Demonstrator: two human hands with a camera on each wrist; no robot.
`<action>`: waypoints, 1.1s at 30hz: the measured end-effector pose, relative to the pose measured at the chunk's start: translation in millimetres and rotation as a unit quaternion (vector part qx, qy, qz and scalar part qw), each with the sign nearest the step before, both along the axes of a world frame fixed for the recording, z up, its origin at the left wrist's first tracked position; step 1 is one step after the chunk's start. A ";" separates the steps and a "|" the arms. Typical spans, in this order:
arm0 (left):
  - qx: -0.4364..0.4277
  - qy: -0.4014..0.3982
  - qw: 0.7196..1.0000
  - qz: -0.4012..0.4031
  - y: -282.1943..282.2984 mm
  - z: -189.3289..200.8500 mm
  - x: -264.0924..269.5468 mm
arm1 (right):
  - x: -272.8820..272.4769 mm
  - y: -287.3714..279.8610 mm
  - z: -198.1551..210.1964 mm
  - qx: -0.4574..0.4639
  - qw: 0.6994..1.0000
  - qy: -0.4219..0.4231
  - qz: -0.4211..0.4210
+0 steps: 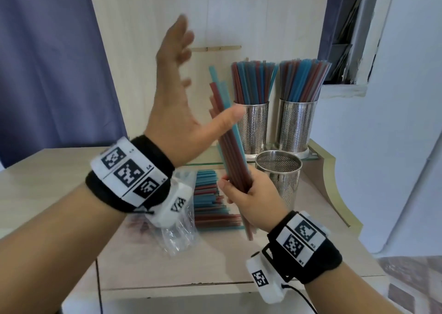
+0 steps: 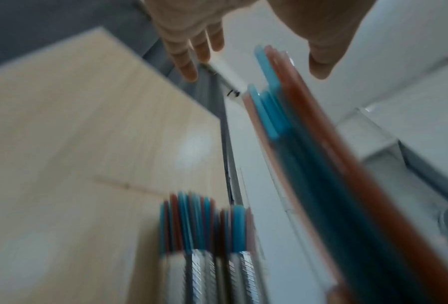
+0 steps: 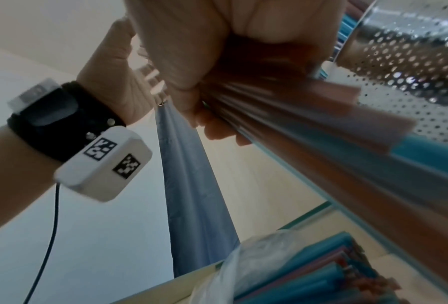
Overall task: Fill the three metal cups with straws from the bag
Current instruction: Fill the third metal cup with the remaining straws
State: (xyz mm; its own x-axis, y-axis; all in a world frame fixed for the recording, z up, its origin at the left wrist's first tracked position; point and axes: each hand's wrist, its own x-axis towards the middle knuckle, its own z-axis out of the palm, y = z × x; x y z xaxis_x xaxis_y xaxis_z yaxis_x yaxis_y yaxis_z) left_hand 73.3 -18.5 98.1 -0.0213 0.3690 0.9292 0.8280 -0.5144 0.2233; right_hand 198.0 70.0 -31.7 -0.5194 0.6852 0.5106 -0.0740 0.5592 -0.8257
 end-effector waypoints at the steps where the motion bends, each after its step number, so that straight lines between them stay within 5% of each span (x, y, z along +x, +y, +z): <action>1: 0.008 0.073 0.997 0.032 -0.2 7.9 -1.9 | 0.9 0.0 -2.3 -0.001 1.000 -0.007 0.001; 3: -0.035 0.164 0.984 0.059 4.7 11.2 -1.0 | 1.3 -1.2 -5.4 -0.011 1.000 -0.008 0.006; 6: -0.167 0.171 0.971 0.001 12.0 -12.8 8.2 | 3.7 -2.3 -9.7 -0.045 0.999 0.020 0.020; 10: -0.163 0.054 0.982 -0.078 13.0 -41.5 4.5 | 17.0 7.5 -15.7 -0.069 0.997 0.034 -0.004; 13: -0.246 0.003 0.969 -0.002 21.1 -63.3 -12.2 | 30.0 19.3 -16.9 -0.093 0.994 0.047 -0.026; 15: -0.383 0.128 0.902 0.150 29.2 -90.1 -25.2 | 34.2 24.7 -17.6 -0.099 0.993 0.053 -0.025; 18: -0.513 0.317 0.741 0.294 32.2 -133.0 -37.2 | 34.6 27.6 -20.4 -0.090 0.994 0.049 -0.027; 21: -0.560 0.345 0.684 0.314 33.1 -158.9 -40.5 | 33.9 29.7 -24.1 -0.085 0.995 0.050 -0.029; 28: -0.557 0.368 0.668 0.330 42.0 -168.9 -31.0 | 35.8 31.5 -28.2 -0.071 0.996 0.040 -0.047; 33: -0.545 0.359 0.686 0.321 44.8 -170.4 -36.2 | 40.3 27.1 -31.3 -0.106 0.991 0.076 -0.044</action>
State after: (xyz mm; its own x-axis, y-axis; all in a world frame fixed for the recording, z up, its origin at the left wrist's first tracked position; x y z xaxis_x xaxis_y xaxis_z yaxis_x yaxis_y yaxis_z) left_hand 37.0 26.3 -72.3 -0.1862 0.9819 -0.0352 0.9033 0.1570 -0.3992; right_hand 238.3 97.1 -63.0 -0.3809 0.8246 0.4184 -0.1639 0.3851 -0.9082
